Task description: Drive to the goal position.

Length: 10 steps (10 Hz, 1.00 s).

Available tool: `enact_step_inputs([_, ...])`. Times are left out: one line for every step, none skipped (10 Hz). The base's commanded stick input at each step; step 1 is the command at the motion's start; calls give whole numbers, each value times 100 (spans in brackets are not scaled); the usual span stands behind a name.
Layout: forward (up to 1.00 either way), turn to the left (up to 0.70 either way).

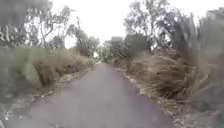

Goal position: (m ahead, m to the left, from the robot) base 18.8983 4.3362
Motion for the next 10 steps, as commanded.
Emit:
enact_step_inputs([100,0])
enact_step_inputs([100,0])
enact_step_inputs([100,0])
enact_step_inputs([100,0])
enact_step_inputs([100,0])
enact_step_inputs([100,0])
enact_step_inputs([100,0])
enact_step_inputs([100,0])
enact_step_inputs([100,0])
enact_step_inputs([100,0])
